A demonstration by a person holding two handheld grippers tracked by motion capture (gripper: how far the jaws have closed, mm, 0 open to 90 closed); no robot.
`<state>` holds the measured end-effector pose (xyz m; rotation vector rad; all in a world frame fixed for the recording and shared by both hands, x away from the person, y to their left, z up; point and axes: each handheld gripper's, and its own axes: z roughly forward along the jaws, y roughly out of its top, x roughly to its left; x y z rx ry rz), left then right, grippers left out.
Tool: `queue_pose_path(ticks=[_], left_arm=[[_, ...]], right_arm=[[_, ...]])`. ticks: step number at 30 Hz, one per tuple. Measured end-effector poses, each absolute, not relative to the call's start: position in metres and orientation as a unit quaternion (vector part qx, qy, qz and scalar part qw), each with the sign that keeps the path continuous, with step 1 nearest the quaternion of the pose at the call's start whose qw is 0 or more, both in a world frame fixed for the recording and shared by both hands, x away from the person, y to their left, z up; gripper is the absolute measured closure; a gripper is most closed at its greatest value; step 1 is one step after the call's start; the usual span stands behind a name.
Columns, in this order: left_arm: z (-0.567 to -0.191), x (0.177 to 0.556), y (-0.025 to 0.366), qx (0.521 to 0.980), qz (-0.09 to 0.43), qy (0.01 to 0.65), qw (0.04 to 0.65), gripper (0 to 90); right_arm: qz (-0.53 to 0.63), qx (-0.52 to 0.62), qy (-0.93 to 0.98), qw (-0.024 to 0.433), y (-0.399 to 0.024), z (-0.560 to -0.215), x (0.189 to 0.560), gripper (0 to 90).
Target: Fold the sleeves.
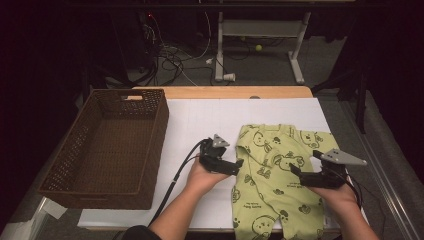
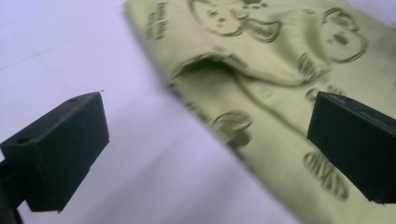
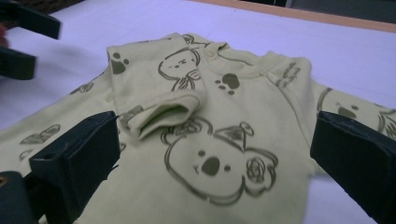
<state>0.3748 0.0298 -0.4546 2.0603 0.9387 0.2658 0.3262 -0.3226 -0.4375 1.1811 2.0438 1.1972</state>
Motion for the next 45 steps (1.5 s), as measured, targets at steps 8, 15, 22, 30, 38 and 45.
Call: queue_pose_path(ticks=[8,15,22,30,38,45], left_arm=[[-0.457,0.346,0.071,0.82,0.106,0.385,0.411,0.0],[-0.466,0.321,0.087,0.812,0.107,0.381,0.43,0.0],[-0.471,0.311,0.084,0.813,0.103,0.367,0.439,0.0],[-0.471,0.313,0.086,0.809,0.101,0.371,0.444,0.0],[-0.472,0.313,0.086,0.81,0.092,0.366,0.45,0.0],[-0.473,0.313,0.086,0.809,0.089,0.367,0.45,0.0]], right_arm=[[0.425,0.419,0.767,0.234,-0.293,-0.437,0.367,5.3],[0.41,0.43,0.774,0.218,-0.282,-0.444,0.381,32.8],[0.394,0.444,0.781,0.196,-0.278,-0.453,0.38,48.6],[0.37,0.46,0.788,0.174,-0.286,-0.463,0.378,53.1],[0.359,0.439,0.805,0.176,-0.282,-0.465,0.375,64.7],[0.359,0.423,0.81,0.189,-0.28,-0.465,0.373,81.0]])
